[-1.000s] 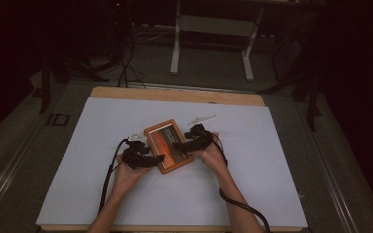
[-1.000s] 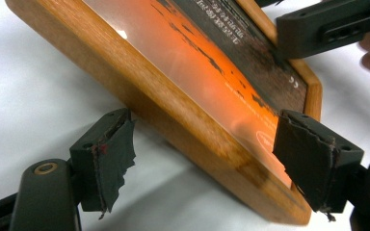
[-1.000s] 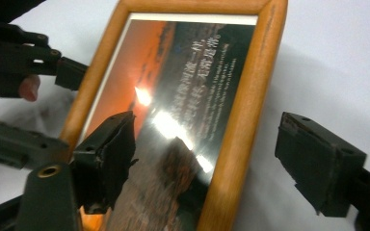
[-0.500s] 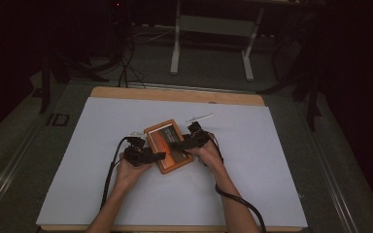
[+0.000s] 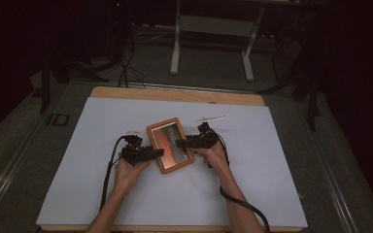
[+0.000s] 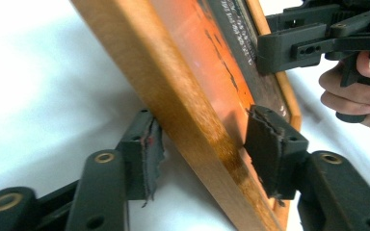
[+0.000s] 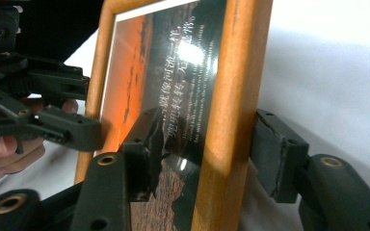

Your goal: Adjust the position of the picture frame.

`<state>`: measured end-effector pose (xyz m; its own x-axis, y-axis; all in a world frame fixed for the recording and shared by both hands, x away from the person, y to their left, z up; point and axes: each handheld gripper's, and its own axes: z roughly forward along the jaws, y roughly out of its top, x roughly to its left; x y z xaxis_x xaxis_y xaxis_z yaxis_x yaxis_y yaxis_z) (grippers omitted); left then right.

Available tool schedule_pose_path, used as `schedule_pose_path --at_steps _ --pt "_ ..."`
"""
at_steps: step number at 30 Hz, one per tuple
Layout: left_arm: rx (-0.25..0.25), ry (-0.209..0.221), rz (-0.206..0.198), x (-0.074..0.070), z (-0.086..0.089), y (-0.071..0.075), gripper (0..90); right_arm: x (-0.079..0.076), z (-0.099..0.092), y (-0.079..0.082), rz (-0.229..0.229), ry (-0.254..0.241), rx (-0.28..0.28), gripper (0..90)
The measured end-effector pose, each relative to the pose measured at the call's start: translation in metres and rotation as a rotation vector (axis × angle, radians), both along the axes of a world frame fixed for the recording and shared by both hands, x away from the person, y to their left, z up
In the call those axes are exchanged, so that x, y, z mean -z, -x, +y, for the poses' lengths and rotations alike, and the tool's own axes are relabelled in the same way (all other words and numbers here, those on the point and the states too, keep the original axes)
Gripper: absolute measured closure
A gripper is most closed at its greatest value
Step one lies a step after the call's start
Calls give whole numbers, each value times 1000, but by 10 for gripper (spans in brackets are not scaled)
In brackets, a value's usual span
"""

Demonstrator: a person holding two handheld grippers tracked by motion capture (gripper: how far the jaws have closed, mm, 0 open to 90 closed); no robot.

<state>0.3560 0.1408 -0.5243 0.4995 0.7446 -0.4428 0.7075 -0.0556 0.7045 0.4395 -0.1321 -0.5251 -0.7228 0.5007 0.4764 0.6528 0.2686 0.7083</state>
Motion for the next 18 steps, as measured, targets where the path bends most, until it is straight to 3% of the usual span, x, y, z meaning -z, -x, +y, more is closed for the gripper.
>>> schedule_pose_path --at_steps 9,18 --pt "48 -19 -91 -19 -10 18 618 -21 -21 27 -83 -2 7 575" --pt "79 -31 -136 -26 -17 25 638 -29 -36 56 -161 19 22 599"
